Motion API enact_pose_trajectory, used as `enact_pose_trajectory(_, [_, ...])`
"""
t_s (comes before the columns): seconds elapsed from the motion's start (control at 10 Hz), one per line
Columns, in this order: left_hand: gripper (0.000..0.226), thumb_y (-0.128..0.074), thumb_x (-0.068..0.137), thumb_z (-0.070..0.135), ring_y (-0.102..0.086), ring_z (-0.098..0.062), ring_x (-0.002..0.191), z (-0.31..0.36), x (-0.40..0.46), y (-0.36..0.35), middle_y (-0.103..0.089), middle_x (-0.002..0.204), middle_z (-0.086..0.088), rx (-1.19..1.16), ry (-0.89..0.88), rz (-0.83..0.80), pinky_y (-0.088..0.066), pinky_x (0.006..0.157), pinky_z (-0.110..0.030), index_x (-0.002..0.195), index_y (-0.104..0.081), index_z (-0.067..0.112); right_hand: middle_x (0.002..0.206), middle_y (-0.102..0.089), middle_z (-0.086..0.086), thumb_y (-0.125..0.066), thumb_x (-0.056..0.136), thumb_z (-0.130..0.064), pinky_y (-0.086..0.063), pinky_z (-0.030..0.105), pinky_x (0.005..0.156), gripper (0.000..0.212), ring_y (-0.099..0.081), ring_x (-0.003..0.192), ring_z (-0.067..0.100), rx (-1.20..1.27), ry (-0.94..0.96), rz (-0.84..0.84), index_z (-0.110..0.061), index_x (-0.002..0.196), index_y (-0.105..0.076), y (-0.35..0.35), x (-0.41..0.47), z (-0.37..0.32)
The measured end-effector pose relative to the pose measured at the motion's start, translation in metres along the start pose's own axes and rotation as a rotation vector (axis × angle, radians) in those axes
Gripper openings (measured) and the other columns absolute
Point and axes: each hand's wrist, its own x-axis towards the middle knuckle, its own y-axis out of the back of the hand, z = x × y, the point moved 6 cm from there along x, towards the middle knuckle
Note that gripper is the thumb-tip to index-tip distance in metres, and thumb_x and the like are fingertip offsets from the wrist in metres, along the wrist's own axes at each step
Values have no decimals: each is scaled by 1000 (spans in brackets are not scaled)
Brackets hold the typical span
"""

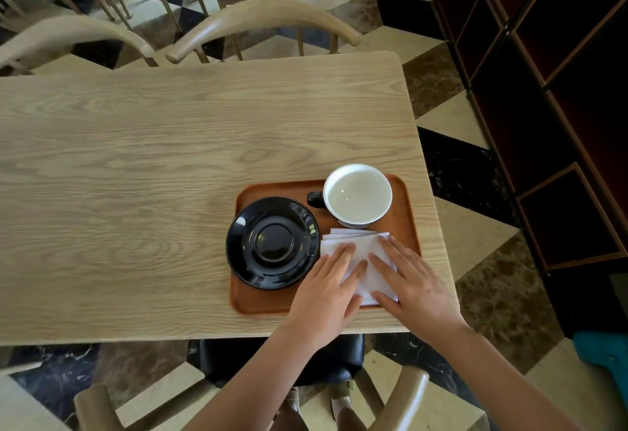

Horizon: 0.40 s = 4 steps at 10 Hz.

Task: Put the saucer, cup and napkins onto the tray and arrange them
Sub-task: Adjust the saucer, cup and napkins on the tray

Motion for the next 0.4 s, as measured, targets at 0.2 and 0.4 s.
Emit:
enact_pose_trajectory(0.2, [52, -52, 91, 29, -26, -28, 139, 1, 5, 0, -30, 150, -17, -33, 31, -128, -26, 112, -41, 138, -38, 12, 127, -59, 21, -85, 63, -28, -47, 50, 92, 59, -55, 117, 34, -57, -63, -82, -8, 115, -65, 11, 7, -6])
enact_pose_trajectory(0.4, [39, -56, 84, 29, -61, -24, 98, -18, 18, 86, -65, 109, -6, -124, 139, 74, -54, 67, -36, 120, -54, 15, 105, -70, 7, -75, 74, -26, -52, 38, 80, 37, -66, 92, 28, 95, -131, -41, -14, 107, -65, 79, 35, -26])
